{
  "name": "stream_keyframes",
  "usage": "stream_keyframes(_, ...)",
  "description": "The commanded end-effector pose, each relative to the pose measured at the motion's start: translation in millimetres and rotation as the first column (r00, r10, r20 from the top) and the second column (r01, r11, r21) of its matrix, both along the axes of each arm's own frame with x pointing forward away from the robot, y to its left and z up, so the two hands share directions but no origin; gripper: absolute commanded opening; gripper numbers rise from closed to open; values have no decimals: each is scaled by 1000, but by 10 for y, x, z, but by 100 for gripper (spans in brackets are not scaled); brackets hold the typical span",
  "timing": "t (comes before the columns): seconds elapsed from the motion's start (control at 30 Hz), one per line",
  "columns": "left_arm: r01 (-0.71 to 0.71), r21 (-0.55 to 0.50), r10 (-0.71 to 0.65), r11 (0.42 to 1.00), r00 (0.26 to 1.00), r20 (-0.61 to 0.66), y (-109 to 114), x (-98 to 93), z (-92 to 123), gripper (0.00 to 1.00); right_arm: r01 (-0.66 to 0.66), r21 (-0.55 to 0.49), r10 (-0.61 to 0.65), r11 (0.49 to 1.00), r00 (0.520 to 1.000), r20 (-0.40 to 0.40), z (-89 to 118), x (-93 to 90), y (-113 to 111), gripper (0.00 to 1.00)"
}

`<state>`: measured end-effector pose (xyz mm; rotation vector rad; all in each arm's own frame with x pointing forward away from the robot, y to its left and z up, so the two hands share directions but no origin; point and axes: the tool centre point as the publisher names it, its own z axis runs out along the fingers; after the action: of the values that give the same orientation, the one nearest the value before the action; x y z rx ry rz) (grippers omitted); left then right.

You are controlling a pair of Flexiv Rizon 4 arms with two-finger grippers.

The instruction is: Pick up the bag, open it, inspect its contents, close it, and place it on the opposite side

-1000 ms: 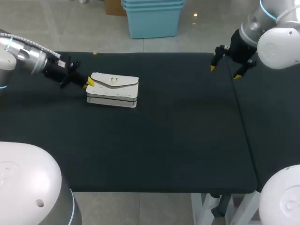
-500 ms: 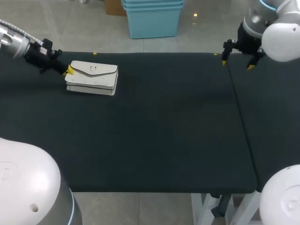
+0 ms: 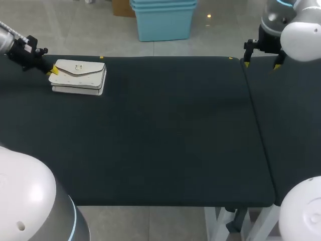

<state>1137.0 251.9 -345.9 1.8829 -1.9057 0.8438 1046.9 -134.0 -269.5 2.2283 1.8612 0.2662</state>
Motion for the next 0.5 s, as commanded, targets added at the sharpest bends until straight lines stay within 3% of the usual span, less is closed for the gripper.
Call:
stream_keyframes(0.03,77,1,-76,997,990,-117,228,136,-12,0,14,-27,-15,1000,1000,-18,27,57,29,100)
stream_keyframes(0.3,40,36,-35,999,992,-122,638,236,63,0,25,-42,-26,999,999,-27,56,74,18,100)
stream_keyframes(0.5,29,65,-20,997,991,-131,794,277,90,0,24,-59,-25,998,999,-23,74,88,35,100)
